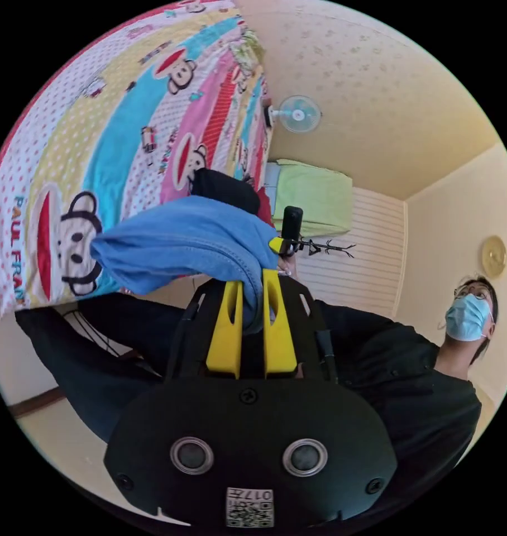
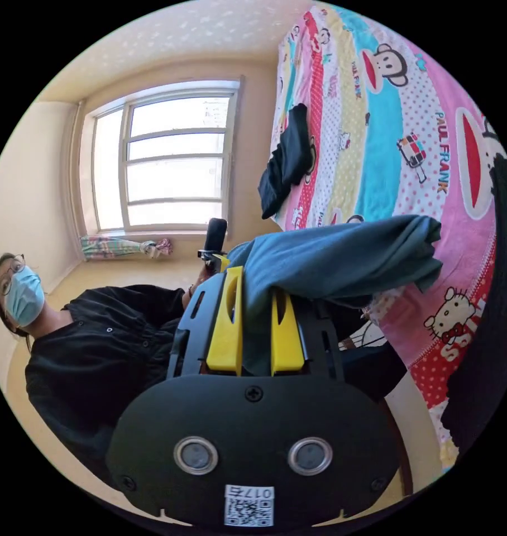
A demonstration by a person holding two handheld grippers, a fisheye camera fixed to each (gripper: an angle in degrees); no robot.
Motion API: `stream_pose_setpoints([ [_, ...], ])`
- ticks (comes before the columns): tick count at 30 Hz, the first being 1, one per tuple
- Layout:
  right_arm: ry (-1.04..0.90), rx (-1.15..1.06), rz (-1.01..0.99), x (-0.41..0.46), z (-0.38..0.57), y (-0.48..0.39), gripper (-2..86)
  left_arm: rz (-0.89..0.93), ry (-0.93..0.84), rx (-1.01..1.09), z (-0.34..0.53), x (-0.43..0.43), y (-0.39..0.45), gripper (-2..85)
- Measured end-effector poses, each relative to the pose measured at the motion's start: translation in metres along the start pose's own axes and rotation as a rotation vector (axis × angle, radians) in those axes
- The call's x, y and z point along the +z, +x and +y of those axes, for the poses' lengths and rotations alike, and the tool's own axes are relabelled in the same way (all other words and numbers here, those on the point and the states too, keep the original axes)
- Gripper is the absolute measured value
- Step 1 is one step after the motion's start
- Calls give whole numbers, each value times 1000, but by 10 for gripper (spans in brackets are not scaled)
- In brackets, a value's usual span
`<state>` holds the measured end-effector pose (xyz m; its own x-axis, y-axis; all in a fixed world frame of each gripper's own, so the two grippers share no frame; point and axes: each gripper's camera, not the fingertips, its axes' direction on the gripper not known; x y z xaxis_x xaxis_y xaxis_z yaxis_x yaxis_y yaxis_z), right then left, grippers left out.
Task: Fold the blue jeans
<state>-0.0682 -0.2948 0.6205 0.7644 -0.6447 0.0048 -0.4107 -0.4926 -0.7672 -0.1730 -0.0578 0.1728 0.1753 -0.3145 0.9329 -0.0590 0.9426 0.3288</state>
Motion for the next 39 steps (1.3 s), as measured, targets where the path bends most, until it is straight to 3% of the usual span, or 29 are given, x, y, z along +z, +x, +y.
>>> stream_pose_setpoints([
  [4,32,-157,50,-85,8,-78,62,52,-81,218,-51,24,99,60],
  [8,83,-227,182,-178,38,-128,66,67,-153,301,-90,70,143,63],
  [11,179,-89,331,-235,79,-104,76,16,-357,215,-123,132,134,93],
  [13,230,81,457,-262,118,-58,83,-111,-517,131,-129,158,94,103],
  [15,271,456,553,-275,195,32,79,-178,-514,-39,-125,137,45,99],
  [17,353,598,505,-256,264,80,58,-191,-405,-196,-115,82,-6,81],
  [20,528,850,231,-177,384,147,28,-223,-15,-535,-60,-59,-79,47],
  [22,607,1052,119,-108,454,169,16,-196,296,-806,23,-165,-118,5],
  [24,636,1332,35,-14,522,175,9,-169,431,-1046,97,-219,-133,-2],
  [27,720,1527,-83,77,558,164,6,-166,551,-1442,207,-264,-115,-6],
  [31,928,1566,-264,133,539,171,4,-93,742,-1417,249,-268,-83,-9],
  [34,1109,1468,-324,137,473,190,4,76,725,-1419,231,-238,-92,-10],
  [37,1206,1278,-376,122,366,202,3,310,775,-1329,186,-215,-100,-9],
  [39,1111,1132,-323,113,257,183,3,437,820,-1204,150,-213,-98,-9],
])
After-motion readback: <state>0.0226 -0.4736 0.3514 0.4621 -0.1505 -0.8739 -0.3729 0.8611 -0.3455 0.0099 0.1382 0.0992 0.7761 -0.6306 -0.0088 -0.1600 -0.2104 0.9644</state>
